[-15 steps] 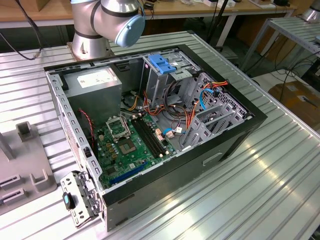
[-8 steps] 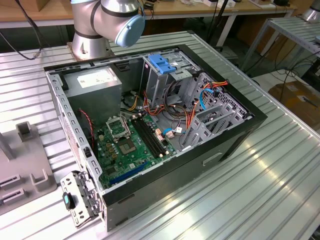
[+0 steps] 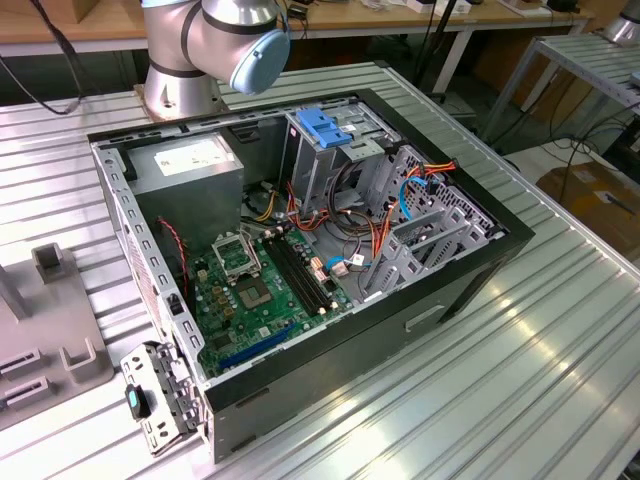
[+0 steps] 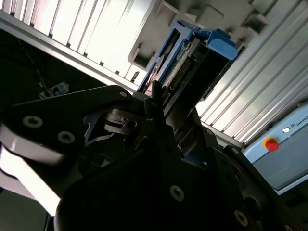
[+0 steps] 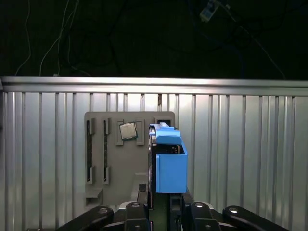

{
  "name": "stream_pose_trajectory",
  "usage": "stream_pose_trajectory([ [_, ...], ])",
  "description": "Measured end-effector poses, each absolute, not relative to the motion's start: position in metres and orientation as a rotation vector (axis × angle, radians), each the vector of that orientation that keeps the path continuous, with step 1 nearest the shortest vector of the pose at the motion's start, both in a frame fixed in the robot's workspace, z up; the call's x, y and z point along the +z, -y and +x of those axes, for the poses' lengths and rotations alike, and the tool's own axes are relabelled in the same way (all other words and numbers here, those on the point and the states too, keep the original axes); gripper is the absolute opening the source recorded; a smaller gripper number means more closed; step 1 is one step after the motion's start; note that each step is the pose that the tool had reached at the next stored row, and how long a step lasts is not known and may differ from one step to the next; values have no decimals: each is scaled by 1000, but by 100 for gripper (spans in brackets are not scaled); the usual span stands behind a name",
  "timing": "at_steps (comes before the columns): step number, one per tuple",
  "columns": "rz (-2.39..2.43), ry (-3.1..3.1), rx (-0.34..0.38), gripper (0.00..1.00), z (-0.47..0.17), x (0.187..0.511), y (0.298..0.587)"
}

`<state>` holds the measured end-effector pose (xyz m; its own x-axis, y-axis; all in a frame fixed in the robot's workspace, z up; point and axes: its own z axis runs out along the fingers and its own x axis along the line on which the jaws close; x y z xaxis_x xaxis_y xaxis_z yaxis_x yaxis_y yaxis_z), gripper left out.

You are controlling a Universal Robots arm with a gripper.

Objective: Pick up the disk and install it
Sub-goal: 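Pick up the disk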

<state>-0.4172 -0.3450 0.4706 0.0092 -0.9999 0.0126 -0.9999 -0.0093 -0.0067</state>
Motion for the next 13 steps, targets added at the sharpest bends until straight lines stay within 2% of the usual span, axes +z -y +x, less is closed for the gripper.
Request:
stream_pose_trajectory([
  [13,2229,2208,21,35,-417,506,345],
])
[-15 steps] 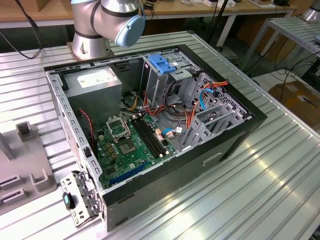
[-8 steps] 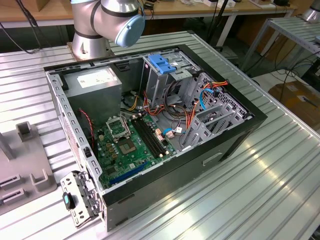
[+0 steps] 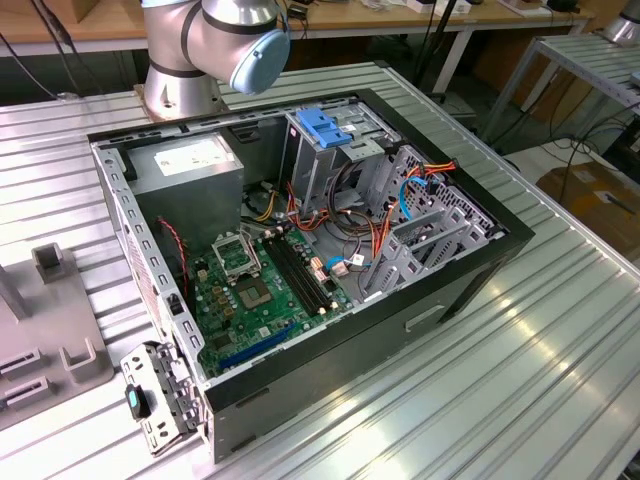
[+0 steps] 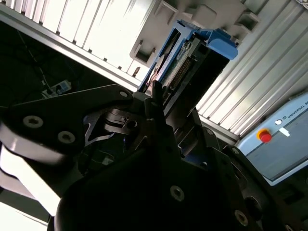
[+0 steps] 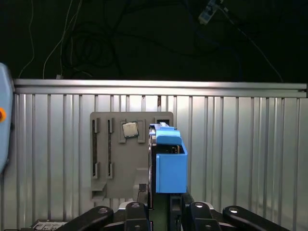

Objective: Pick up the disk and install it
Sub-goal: 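Pick up the disk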

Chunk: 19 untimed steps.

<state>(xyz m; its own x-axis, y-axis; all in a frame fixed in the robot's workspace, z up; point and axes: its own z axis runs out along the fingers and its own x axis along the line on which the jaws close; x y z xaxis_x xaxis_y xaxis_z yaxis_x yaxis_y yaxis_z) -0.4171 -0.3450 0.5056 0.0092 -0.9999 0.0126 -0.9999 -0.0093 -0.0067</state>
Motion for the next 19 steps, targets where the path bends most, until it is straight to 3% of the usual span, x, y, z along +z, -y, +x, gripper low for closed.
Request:
stream_pose_trajectory([
  [19,2229,2208,21,35,-417,511,345],
])
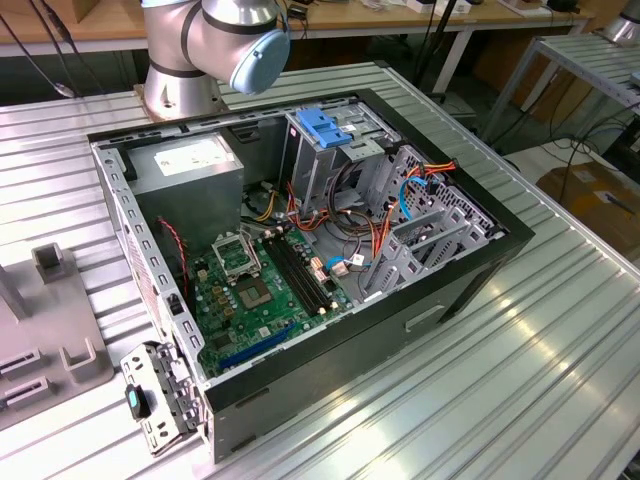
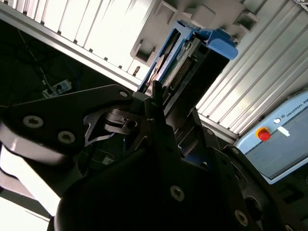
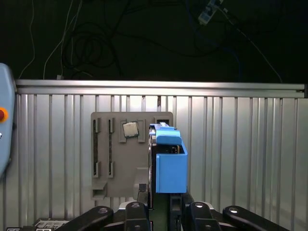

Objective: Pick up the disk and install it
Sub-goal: 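Pick up the disk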

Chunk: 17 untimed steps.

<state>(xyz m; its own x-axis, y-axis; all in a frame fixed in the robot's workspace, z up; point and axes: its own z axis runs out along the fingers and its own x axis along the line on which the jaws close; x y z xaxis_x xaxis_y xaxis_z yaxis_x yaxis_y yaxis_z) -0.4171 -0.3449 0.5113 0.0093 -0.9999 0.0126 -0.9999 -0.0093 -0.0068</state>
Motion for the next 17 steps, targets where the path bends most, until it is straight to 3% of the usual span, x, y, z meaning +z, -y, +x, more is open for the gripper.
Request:
stream_pose_trajectory([
  [17,2229,2208,22,35,-404,513,345],
])
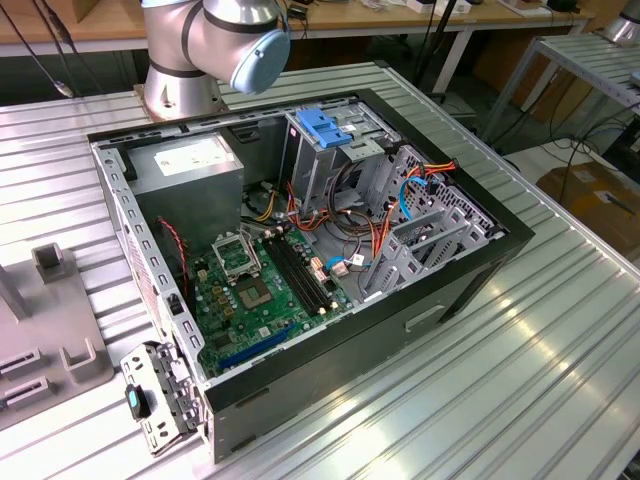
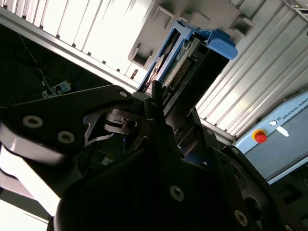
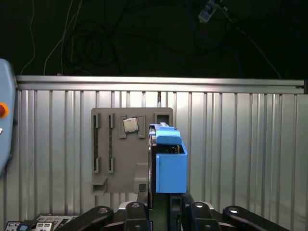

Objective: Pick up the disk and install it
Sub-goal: 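Pick up the disk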

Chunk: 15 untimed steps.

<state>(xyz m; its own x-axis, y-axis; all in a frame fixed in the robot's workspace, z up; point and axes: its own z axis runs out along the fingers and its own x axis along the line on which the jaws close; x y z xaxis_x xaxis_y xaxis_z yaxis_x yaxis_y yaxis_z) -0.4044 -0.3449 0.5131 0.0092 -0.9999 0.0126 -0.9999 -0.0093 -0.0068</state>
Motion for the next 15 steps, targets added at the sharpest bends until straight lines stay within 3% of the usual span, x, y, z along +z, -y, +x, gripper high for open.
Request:
stream_pose_trajectory([
  [15,2229,2208,22,35,-379,513,345],
])
